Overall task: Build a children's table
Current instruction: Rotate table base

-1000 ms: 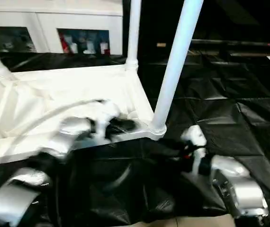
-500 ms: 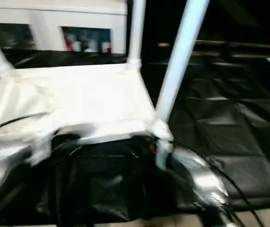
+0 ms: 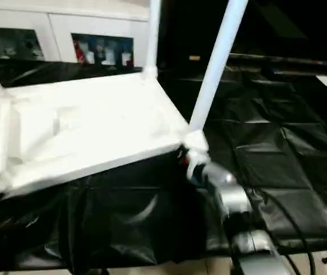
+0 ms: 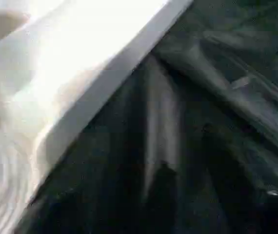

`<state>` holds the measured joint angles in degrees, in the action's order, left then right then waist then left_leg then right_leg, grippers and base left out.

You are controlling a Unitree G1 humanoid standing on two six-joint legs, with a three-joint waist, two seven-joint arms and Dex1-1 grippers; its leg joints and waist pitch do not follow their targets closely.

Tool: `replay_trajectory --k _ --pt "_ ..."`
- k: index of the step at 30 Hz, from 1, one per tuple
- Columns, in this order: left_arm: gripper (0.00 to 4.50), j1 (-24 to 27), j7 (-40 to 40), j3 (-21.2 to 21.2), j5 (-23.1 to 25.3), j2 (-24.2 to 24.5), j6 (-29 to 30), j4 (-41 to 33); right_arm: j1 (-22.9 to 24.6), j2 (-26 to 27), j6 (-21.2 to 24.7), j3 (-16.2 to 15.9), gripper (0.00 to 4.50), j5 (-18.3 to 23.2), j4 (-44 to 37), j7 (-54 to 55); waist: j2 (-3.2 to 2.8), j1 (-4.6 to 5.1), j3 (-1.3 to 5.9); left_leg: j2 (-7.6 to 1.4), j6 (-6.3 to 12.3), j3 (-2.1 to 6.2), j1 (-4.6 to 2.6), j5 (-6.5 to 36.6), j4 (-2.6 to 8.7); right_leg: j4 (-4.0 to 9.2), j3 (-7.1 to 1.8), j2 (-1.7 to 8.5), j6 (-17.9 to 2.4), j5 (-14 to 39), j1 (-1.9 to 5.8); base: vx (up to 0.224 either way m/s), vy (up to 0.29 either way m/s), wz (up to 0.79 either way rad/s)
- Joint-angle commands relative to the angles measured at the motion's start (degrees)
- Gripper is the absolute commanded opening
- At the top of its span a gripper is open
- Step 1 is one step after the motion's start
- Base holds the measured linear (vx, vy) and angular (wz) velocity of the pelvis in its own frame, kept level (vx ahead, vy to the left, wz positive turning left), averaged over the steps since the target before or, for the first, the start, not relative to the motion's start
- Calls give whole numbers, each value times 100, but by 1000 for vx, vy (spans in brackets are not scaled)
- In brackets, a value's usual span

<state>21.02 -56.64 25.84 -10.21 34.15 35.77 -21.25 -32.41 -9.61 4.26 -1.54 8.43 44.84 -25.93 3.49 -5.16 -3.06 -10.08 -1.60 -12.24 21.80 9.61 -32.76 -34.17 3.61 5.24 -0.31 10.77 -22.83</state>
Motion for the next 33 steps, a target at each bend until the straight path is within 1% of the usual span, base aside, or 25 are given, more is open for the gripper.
replay_trajectory --k 1,2,3,5,6,7,8,10,11,12,13,14,15,16,18,19,22,23,24,26,27,29,31,32,33 --pt "359 315 -87 459 -30 106 -228 79 -143 -6 -213 162 329 64 234 128 -96 19 262 -354 -302 220 -221 2295 470 449 -295 305 -766 1837 49 0 0 0" --pt "369 474 -155 620 -68 132 -255 104 -174 1 -285 173 329 70 302 90 -103 26 267 -354 -291 231 -200 2266 475 426 -296 309 -778 1765 72 0 0 0" --pt "376 611 -243 801 -124 152 -293 139 -175 2 -318 171 329 73 307 33 -38 39 269 -355 -255 223 -178 2247 478 425 -289 297 -773 1710 83 0 0 0" --pt "391 721 -286 943 -204 176 -314 154 -193 6 -391 177 329 61 362 -10 -58 28 262 -354 -241 223 -201 2315 482 421 -295 291 -773 1735 66 0 0 0" --pt "391 765 -314 1142 -317 178 -396 195 -175 14 -449 191 329 82 366 -116 -35 32 258 -361 -264 226 -211 2384 488 429 -293 283 -758 1767 61 0 0 0" --pt "397 781 -329 1251 -387 180 -446 218 -165 18 -480 198 329 98 372 -183 -32 16 256 -354 -263 225 -216 2427 481 429 -296 291 -765 1798 53 0 0 0" --pt "404 732 -348 1439 -517 163 -534 276 -92 10 -504 187 329 126 288 -310 -46 12 256 -355 -296 230 -231 2512 487 434 -297 291 -778 1809 48 0 0 0" --pt "424 590 -347 1815 -815 134 -733 472 78 -7 -535 193 329 204 123 -585 -27 -1 240 -353 -303 228 -234 2552 495 432 -300 282 -795 1709 45 0 0 0" --pt "432 548 -335 1864 -872 134 -794 512 105 -12 -554 199 329 220 111 -623 -36 -4 240 -355 -314 231 -241 2584 500 436 -301 282 -782 1721 46 0 0 0" --pt "438 418 -309 1960 -1021 99 -841 554 154 -16 -579 201 329 231 88 -645 -72 -3 231 -362 -389 245 -259 2719 519 444 -295 272 -762 1772 33 0 0 0" --pt "438 373 -301 1993 -1072 86 -854 567 171 -17 -587 201 329 234 81 -651 -63 -2 216 -355 -433 240 -278 2882 520 463 -292 264 -743 1887 12 0 0 0" --pt "445 162 -245 2134 -1356 27 -913 623 210 -20 -673 214 329 231 127 -669 -48 11 205 -345 -518 265 -304 3208 526 482 -279 265 -705 2155 3 0 0 0" --pt "445 155 -244 2139 -1363 25 -919 626 212 -19 -676 215 329 230 129 -670 -28 14 216 -338 -547 284 -310 3360 523 497 -279 285 -670 2315 12 0 0 0" --pt "445 96 -231 2172 -1423 12 -966 651 228 -18 -702 225 329 226 143 -679 -29 14 220 -339 -554 300 -304 3373 525 498 -280 299 -659 2350 22 0 0 0" --pt "445 -133 -220 2160 -1613 -59 -1125 687 312 24 -729 277 329 246 124 -660 -21 29 208 -339 -548 308 -300 3430 528 524 -285 313 -617 2527 24 0 0 0" --pt "445 -216 -205 2153 -1688 -87 -1134 681 328 35 -736 281 329 248 117 -659 -33 20 215 -337 -557 307 -317 3434 521 529 -288 320 -611 2566 18 0 0 0" --pt "445 -529 -102 2165 -2114 -192 -944 611 386 52 -695 286 329 243 63 -668 -26 17 235 -334 -568 309 -316 3348 516 510 -285 311 -661 2447 28 0 0 0" --pt "445 -640 -84 2066 -2313 -232 -809 505 417 60 -667 291 329 250 33 -649 -14 24 232 -334 -565 306 -313 3346 511 502 -285 308 -673 2431 22 0 0 0" --pt "445 -683 -101 1953 -2407 -255 -722 415 434 66 -659 292 329 247 28 -618 -26 14 234 -336 -577 309 -315 3322 511 494 -282 312 -706 2405 31 0 0 0" --pt "445 -786 -120 1670 -2539 -310 -609 298 447 86 -687 278 329 221 66 -569 -30 11 235 -336 -581 304 -323 3310 508 493 -283 309 -699 2402 28 0 0 0" --pt "445 -786 -120 1670 -2539 -310 -609 298 447 86 -687 278 329 221 66 -569 -25 6 235 -334 -573 298 -326 3279 505 500 -288 308 -691 2400 23 0 0 0" --pt "445 -969 -83 1262 -2609 -368 -530 188 425 117 -697 263 329 186 138 -508 -40 1 244 -337 -596 304 -328 3258 510 491 -285 305 -680 2390 31 0 0 0" --pt "445 -1052 -71 1114 -2652 -390 -467 151 400 129 -700 248 329 160 193 -499 -35 -6 246 -337 -610 300 -334 3258 509 484 -288 301 -686 2329 25 0 0 0" --pt "445 -1200 -101 788 -2751 -409 -306 46 324 155 -700 189 329 70 348 -480 -34 -2 255 -336 -626 304 -313 3189 515 461 -282 301 -707 2243 50 0 0 0" --pt "445 -1237 -98 675 -2774 -387 -248 16 295 160 -723 162 329 29 393 -478 -18 -7 257 -336 -628 293 -323 3151 509 457 -281 297 -734 2167 43 0 0 0"
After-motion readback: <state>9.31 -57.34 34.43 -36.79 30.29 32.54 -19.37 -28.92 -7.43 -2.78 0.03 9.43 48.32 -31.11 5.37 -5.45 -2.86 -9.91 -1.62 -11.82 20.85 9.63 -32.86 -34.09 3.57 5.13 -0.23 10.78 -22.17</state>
